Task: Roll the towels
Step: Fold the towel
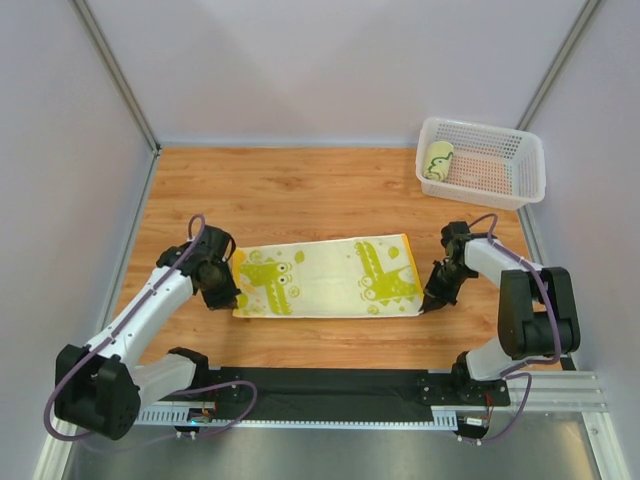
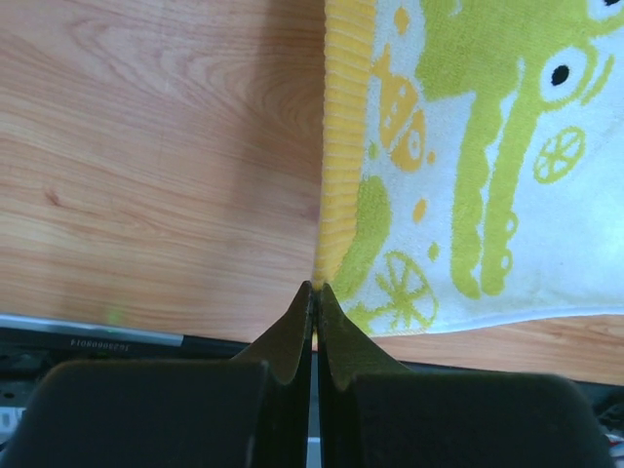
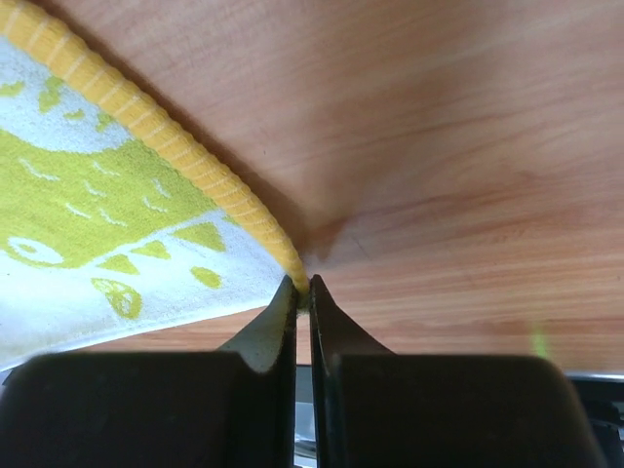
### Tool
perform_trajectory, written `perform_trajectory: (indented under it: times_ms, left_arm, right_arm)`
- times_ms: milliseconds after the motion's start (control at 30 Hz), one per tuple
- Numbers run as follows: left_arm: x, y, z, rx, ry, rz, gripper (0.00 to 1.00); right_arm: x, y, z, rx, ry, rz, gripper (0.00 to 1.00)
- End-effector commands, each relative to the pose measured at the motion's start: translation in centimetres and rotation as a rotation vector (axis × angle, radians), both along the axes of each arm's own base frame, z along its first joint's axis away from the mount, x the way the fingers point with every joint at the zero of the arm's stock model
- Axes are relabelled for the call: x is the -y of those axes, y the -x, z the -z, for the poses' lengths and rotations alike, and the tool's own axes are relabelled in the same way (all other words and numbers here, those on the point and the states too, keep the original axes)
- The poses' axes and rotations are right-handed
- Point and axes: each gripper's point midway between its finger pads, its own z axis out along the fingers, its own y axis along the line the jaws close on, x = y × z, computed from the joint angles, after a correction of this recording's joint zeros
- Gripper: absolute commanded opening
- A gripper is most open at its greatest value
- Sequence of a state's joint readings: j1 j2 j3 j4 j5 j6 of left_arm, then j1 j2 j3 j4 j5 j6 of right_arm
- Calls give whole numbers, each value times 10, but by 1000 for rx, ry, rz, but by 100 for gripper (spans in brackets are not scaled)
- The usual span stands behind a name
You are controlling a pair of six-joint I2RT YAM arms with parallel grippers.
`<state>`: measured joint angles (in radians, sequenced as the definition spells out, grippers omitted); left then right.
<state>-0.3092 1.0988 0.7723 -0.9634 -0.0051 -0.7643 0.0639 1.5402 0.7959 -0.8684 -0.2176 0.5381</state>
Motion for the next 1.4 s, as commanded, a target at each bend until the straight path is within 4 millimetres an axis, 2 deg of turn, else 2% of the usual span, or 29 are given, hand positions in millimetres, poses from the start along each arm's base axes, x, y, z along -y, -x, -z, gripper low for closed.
perform_trajectory:
  times_ms: [0, 133, 200, 300, 367, 500, 600, 667, 700, 733, 833, 1067, 1367]
  left_arm:
    - [0, 5, -20, -5, 21, -3, 0]
    - [1, 13, -23, -45, 36, 1, 0]
    - [0, 15, -25, -65, 40, -4, 0]
    - [2, 6, -31, -84, 53, -27, 0]
    - [5, -8, -36, -87, 73, -36, 0]
    - [11, -35, -43, -109, 96, -16, 0]
    - [13, -49, -44, -131, 105, -18, 0]
    - [12, -52, -44, -154, 113, -23, 0]
    - [11, -58, -44, -161, 117, -34, 0]
    - [10, -59, -43, -170, 118, -35, 0]
    - [3, -66, -40, -187, 119, -60, 0]
    - [-10, -72, -23, -299, 117, -84, 0]
    - [-12, -90, -9, -334, 137, -105, 0]
  right_arm:
    - [1, 6, -18, 8, 1, 22, 0]
    - [-3, 6, -36, 12, -24, 37, 0]
    - [-8, -6, -45, 38, -46, 39, 0]
    - [-12, -23, -52, 57, -71, 30, 0]
    - [-14, -32, -52, 55, -78, 21, 0]
    - [-17, -65, -65, 108, -87, 8, 0]
    - [-21, -83, -66, 109, -110, 8, 0]
    - [-25, -100, -74, 140, -130, 13, 0]
    - [-26, -105, -69, 125, -132, 9, 0]
    - [-29, -115, -76, 147, -142, 7, 0]
    - [-33, -131, -76, 149, -151, -2, 0]
    - [-38, -159, -72, 145, -160, -13, 0]
    - [-38, -175, -63, 109, -153, -21, 0]
